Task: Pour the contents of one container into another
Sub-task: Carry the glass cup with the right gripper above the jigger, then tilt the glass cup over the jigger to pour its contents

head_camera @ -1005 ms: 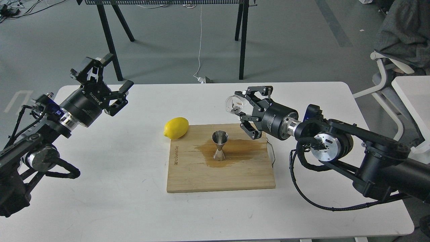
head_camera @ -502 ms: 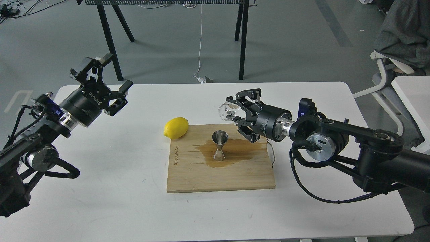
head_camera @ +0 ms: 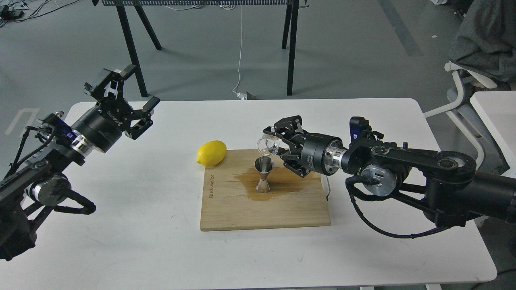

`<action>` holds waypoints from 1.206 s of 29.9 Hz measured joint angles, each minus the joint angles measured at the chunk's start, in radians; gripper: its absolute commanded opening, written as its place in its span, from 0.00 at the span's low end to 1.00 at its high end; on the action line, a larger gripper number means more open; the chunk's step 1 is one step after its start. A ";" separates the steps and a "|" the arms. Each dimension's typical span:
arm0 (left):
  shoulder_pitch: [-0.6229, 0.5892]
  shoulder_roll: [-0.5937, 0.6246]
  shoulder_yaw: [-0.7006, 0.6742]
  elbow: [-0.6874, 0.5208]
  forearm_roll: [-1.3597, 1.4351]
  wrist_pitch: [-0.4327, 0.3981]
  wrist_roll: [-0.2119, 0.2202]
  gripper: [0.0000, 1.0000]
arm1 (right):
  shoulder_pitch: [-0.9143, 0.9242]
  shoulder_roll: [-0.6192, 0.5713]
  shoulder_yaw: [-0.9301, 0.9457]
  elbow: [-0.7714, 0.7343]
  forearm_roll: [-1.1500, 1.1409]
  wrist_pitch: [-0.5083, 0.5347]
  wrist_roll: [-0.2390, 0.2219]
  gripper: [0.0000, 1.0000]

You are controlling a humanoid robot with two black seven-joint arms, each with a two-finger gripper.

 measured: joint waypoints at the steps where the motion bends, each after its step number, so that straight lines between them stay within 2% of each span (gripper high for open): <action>1: 0.000 0.000 0.000 0.000 0.000 0.000 0.000 0.98 | 0.001 0.001 -0.001 0.000 -0.007 0.000 0.000 0.38; 19: 0.000 -0.003 0.000 0.000 0.000 0.000 0.000 0.98 | 0.068 0.055 -0.082 -0.030 -0.114 0.000 0.003 0.38; 36: 0.000 -0.003 0.000 0.000 0.000 0.000 0.000 0.98 | 0.097 0.056 -0.119 -0.027 -0.170 0.004 0.005 0.38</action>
